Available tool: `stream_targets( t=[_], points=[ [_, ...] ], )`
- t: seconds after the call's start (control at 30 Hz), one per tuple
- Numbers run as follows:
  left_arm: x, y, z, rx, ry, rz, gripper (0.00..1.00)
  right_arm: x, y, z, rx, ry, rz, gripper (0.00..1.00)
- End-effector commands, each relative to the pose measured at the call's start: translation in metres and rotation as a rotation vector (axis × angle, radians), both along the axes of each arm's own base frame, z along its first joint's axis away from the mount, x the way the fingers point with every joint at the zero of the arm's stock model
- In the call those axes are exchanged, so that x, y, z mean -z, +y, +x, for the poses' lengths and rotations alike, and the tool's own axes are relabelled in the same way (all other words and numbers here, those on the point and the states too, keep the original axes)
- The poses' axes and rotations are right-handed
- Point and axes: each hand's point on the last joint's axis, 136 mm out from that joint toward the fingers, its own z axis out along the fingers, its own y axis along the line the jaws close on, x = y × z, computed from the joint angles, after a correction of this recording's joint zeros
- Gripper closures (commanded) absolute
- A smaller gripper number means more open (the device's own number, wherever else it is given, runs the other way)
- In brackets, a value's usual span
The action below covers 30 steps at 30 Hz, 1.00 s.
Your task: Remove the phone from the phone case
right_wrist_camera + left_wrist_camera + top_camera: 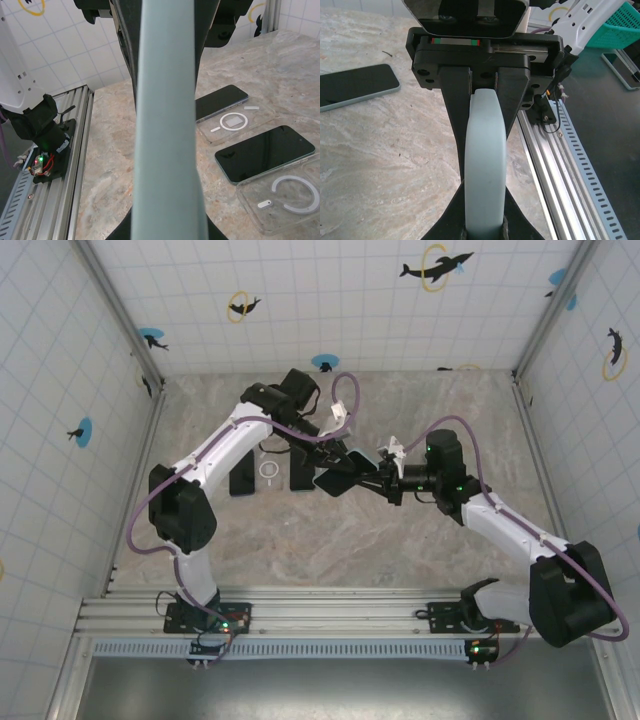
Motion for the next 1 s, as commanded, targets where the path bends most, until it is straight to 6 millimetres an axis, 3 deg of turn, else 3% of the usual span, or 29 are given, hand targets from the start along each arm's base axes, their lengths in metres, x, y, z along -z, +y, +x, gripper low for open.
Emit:
stream_targets(
  t=[0.0, 0.2, 0.4, 0.7, 0.97],
  points=[
    [-0.009, -0.004, 0.003, -0.002, 0.015, -0.043, 1.0, -0.027, 0.006, 0.005, -0.02, -0.117, 0.045, 0.87],
    [-0.01, -0.009, 0.013, -0.08, 0.025, -0.051, 1.0, -0.018, -0.002, 0.012, 0.031, -0.112, 0.026, 0.65],
    [-0.026, -0.016, 0.024, -0.214, 0.071, -0.159, 1.0, -0.011, -0.021, 0.018, 0.155, -0.062, 0.07, 0.46],
    [-0.043, -0.012, 0.04, -0.502, 0.193, -0.362, 1.0, -0.005, -0.058, 0.019, 0.42, 0.107, 0.286, 0.39],
    [-0.038, -0.041, 0.057, -0.725, 0.412, -0.415, 0.98, -0.002, -0.091, 0.014, 0.625, 0.357, 0.597, 0.39]
  ],
)
